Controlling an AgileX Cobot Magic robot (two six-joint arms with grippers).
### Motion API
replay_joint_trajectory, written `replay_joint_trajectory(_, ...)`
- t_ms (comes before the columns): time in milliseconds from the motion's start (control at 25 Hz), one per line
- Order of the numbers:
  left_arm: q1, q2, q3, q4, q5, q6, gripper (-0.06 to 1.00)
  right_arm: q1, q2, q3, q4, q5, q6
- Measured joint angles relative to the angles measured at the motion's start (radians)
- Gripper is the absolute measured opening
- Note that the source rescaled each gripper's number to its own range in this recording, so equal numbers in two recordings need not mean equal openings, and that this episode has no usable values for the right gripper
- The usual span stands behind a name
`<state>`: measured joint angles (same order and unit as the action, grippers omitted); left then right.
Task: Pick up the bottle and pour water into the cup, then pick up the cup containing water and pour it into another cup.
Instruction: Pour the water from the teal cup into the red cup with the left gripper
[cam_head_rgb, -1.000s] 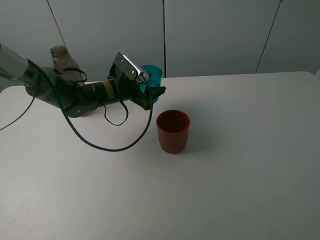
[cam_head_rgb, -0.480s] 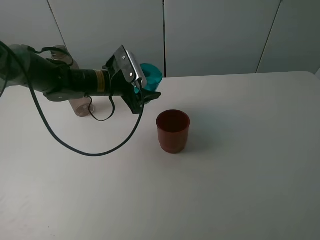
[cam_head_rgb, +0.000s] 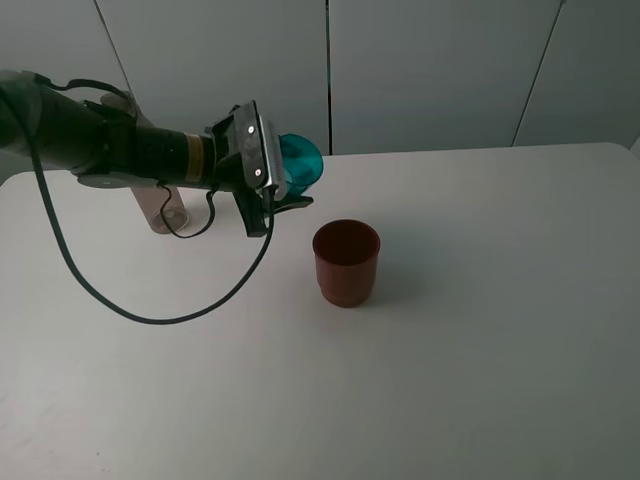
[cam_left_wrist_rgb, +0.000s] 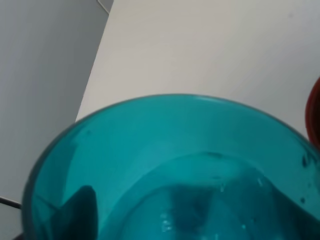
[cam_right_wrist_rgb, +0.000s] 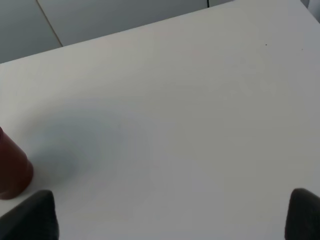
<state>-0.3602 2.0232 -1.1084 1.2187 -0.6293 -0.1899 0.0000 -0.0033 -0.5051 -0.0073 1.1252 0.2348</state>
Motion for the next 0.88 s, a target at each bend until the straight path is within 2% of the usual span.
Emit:
replay_joint_trajectory(320, -0.055, -0.026, 0.000, 0.071, 0.069, 0.035, 0.09, 0.000, 0.000, 0.000, 0.000, 0.000, 0.000)
replay_joint_trajectory(880, -0.115, -0.026, 0.000, 0.073, 0.158, 0.150, 0.09, 0.000, 0.000, 0.000, 0.000, 0.000, 0.000)
